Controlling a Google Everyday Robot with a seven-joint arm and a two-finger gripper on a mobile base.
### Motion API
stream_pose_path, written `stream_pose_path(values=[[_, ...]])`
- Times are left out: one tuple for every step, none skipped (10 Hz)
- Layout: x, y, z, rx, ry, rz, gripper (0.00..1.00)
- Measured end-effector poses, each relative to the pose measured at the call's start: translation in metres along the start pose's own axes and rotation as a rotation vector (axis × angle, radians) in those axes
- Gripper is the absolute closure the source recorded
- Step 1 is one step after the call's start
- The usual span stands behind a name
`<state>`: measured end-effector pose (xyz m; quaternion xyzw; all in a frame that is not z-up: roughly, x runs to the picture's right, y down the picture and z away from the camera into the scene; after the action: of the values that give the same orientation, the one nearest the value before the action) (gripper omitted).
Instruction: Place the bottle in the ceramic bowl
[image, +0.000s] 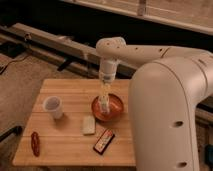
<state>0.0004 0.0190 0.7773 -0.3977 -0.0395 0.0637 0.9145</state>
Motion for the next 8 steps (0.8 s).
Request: stream_pose_path(values=[[-0.0009,-0.0017,-0.0011,0.003,0.002,-0.001,0.2],[-0.002,-0.0031,-0.0024,0.007,0.003,-0.003,0.2],[-0.0017,-0.0036,-0.0033,0.011,0.006,-0.002,0.2],[-0.0021,-0.0036,-0.0039,0.014,0.007,-0.001,0.2],[-0.0019,-0.0037,-0.0046,0.019,0.008,0.003,0.2],[-0.0033,-0.0045,-0.0057,0.027,0.006,0.005,0.2],[-0.0047,-0.005,-0.0076,0.036,0.002,0.006,0.2],[-0.0042,-0.0054,-0.0074,0.037,0.001,0.007,0.2]])
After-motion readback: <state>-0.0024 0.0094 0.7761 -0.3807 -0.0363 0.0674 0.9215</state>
